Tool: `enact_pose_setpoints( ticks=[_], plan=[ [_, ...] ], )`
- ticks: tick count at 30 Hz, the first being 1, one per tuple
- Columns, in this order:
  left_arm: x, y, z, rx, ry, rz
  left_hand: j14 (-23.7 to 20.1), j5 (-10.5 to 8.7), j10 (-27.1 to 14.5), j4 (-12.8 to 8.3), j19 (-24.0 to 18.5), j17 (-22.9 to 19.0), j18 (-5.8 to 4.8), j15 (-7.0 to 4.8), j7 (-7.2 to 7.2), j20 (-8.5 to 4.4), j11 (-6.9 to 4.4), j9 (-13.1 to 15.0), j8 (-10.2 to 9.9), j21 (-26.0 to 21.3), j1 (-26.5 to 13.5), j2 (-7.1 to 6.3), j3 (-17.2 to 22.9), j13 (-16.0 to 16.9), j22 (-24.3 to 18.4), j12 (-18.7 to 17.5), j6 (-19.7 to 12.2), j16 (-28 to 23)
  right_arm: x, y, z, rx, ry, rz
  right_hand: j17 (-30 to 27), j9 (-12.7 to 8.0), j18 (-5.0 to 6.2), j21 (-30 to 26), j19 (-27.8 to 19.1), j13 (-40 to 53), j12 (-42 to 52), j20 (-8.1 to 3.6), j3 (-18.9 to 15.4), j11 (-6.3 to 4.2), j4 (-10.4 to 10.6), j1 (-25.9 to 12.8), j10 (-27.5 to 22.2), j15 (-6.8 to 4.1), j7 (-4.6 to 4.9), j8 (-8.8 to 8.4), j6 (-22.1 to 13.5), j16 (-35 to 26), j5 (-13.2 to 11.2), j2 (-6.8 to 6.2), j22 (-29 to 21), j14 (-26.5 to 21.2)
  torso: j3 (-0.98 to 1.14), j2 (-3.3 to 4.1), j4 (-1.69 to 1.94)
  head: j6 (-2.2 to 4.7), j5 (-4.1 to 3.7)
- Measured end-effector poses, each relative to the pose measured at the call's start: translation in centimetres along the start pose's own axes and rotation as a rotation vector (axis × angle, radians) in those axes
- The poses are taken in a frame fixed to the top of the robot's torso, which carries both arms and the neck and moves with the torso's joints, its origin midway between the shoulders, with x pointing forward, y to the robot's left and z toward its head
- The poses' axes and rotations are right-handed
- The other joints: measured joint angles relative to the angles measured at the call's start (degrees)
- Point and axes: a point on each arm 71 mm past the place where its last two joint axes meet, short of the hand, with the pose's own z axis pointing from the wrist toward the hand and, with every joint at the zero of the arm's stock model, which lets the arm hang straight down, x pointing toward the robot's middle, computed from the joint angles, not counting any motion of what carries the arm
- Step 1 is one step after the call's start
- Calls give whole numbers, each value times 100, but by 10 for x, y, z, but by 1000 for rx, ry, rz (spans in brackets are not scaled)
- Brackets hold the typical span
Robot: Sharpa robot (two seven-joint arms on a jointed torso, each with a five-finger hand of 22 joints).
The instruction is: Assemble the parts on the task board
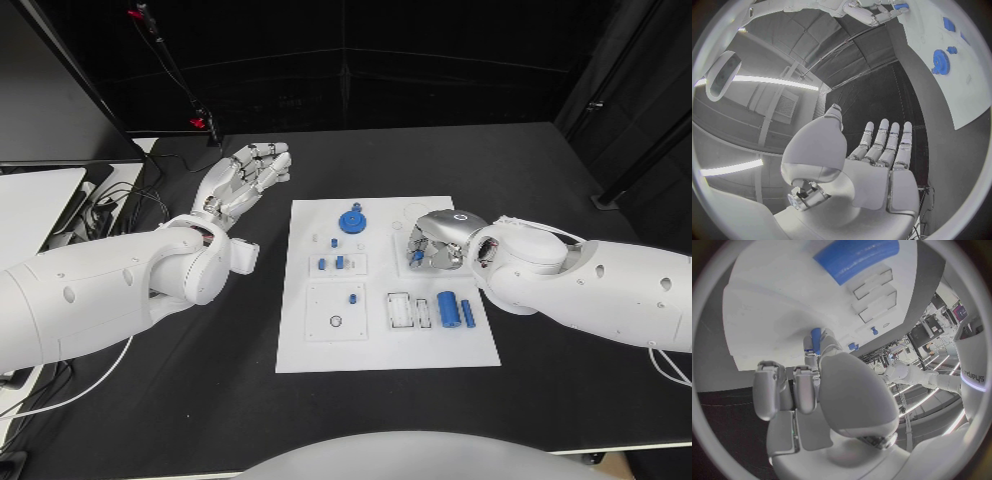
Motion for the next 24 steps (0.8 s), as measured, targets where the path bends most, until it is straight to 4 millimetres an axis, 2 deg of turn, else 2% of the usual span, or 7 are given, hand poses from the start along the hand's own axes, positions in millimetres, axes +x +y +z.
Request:
enact_pose_setpoints(
  ticks=[8, 15, 20, 24],
  plan=[
    [0, 0, 0, 0, -1, 0, 0, 26, 0, 13, 0, 0, 0, 0, 0, 0, 0, 0, 0, 0, 4, 4, -13, -7, 0, 18, 0, -1, -4, -1, -7, -23, -65, 20, 0, 1, 0, 0, 0, 1, -36, 0, 17, 0, 13, 67, 0, 0, 13, 0, 27, 0, -1, 9, 0, 0, 1, -3, -4, 27, -4],
    [-1, 1, -1, -2, -2, 1, 0, 30, 0, 13, 0, 0, 0, 0, 0, 0, 0, 0, 0, 0, 23, 22, -13, -7, 0, 21, 0, -1, -16, 1, -22, -67, -182, 65, -1, -2, 0, 34, 0, -5, -66, 0, 18, 0, 14, 79, 0, 0, 13, 1, 28, 0, 20, 10, 0, 0, -1, -5, -4, 32, 21],
    [-1, 2, -1, -4, -2, 1, 0, 30, 0, 14, 0, 1, 0, 0, 0, 0, 0, 0, 0, 0, 23, 22, -13, -7, 1, 21, 0, -1, -22, 9, -26, -115, -252, 102, -1, -4, 0, 34, 0, -9, -89, 1, 32, 20, 29, 102, 20, 0, 13, 0, 27, 0, 20, -14, 0, 0, -1, -5, -4, 24, 38],
    [0, 2, -1, -4, -1, 0, 0, 30, 0, 13, 0, 1, 0, 0, 0, 0, 0, 1, 0, 0, 23, 22, -13, -7, 1, 21, 0, -1, -25, 22, -21, -156, -280, 138, 0, -7, -1, 34, 0, -6, -123, 1, 32, 20, 29, 111, 20, 1, 31, 0, 45, 0, 20, -6, 0, 0, 1, -2, 2, 14, 65]
  ],
)
